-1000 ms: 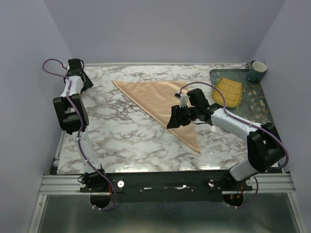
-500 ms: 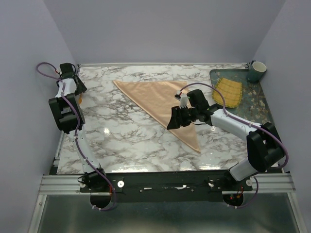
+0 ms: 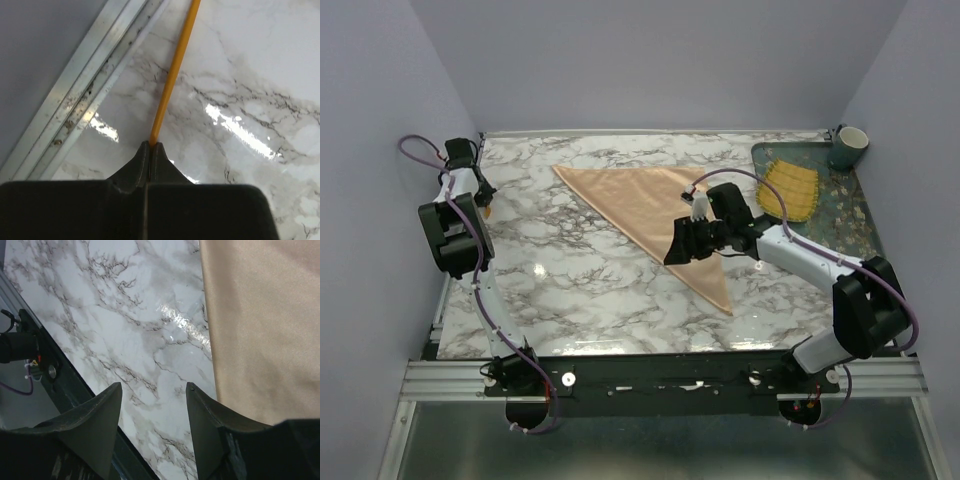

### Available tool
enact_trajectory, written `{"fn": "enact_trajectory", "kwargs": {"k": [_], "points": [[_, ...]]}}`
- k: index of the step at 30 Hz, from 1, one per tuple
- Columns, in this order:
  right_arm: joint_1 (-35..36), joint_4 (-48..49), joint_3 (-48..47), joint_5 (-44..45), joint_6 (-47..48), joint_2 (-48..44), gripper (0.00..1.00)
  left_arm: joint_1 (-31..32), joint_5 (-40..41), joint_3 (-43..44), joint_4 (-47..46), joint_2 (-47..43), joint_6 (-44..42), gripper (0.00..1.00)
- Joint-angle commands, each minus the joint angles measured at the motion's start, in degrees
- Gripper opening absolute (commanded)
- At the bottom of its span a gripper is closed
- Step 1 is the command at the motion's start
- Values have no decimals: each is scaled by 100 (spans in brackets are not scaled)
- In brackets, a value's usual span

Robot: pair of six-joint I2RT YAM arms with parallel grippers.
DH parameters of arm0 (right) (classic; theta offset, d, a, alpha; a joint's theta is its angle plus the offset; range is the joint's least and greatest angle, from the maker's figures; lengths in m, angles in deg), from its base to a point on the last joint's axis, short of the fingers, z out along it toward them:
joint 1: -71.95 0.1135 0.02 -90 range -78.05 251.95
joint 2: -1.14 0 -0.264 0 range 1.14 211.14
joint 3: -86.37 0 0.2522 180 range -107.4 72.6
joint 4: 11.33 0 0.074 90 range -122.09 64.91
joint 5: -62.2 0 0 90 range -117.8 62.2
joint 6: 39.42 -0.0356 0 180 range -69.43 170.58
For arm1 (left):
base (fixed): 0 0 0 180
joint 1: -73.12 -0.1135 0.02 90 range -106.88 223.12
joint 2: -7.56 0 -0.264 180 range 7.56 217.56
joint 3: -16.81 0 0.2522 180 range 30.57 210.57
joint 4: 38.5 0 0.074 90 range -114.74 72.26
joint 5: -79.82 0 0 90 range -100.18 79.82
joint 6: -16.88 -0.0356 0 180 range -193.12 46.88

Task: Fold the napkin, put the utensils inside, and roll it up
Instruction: Grab a utensil with the left arm, then pass the utensil from the left arm to the right

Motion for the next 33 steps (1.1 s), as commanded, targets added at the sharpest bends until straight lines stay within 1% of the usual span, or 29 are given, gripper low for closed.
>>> {"fn": "enact_trajectory", "kwargs": {"k": [1,3,4,5,7,8,9,10,11,12,13,14,15,16,17,18,19,20,21,23,24,25,26,27,28,29,31,33], "points": [[-11,-109,-201,556,264,-319,63,266,-268,-315,358,-663,-90,0],[-11,5,-272,742,561,-355,66,495,-260,-376,622,-892,-231,0],[-11,40,-316,830,677,-346,67,617,-294,-481,631,-1224,-275,0],[-11,102,-438,865,817,-346,68,1010,-286,-613,648,-1401,-328,0],[-11,277,-553,831,1309,-294,70,1451,-356,-1157,657,-1762,-399,0],[-11,374,-597,770,1467,-293,71,1880,-478,-1368,649,-2129,-338,0],[-11,653,-589,717,1904,-302,74,2119,-575,-1770,622,-2307,-320,0],[-2,778,-563,429,2117,-346,76,2417,-1011,-1974,614,-2465,-241,0],[-11,857,-554,365,2311,-372,77,2638,-1276,-2124,553,-2771,-293,0],[-11,884,-615,399,2548,-407,83,3119,-1488,-2247,578,-2887,-371,0],[-20,885,-685,635,2489,-434,87,3367,-1464,-2484,596,-3037,-442,0],[-54,780,-790,776,2419,-460,92,3665,-1298,-2634,535,-3412,-547,0],[-107,414,-1174,900,2174,-452,96,4225,-1323,-2809,413,-3625,-696,0],[-203,219,-1352,1014,1894,-417,97,4562,-1288,-3185,272,-3836,-819,0],[-483,-18,-1597,858,1517,-373,97,4826,-949,-3354,10,-4212,-925,0],[-651,-430,-1756,587,886,-277,97,5055,-910,-3513,-158,-4372,-978,0],[-809,-556,-1888,10,593,-241,97,5431,-919,-3836,-351,-4513,-1031,0],[-1028,-635,-1846,-222,381,-249,97,5592,-849,-3952,-606,-4741,-1049,0],[-1091,-636,-1767,-389,92,-328,97,5750,-735,-4041,-704,-4821,-1101,0],[-1118,-680,-1618,-733,167,-372,96,6268,-620,-4164,-784,-4997,-1320,0],[-1118,-837,-1600,-899,490,-364,96,6427,-620,-4182,-784,-5042,-1696,0],[-1118,-1038,-1626,-1092,737,-277,95,6576,-620,-4217,-775,-5094,-1899,0],[-1127,-1284,-1748,-1468,1018,-215,95,6830,-620,-4235,-688,-5173,-2067,0],[-1118,-1591,-1740,-1725,1360,-171,94,6911,-576,-4235,-635,-5217,-2277,0],[-1118,-1620,-1688,-2014,1433,-179,92,6981,-428,-4244,-565,-5253,-2514,0],[-1110,-1586,-1409,-2626,1477,-196,91,7078,-392,-4261,-521,-5331,-2630,0],[-1092,-1445,-1162,-3035,1399,-214,85,7157,-470,-4366,-529,-5446,-2936,0],[-1083,-1436,-802,-3247,1364,-232,81,7324,-435,-4533,-792,-5779,-3148,0]]}}
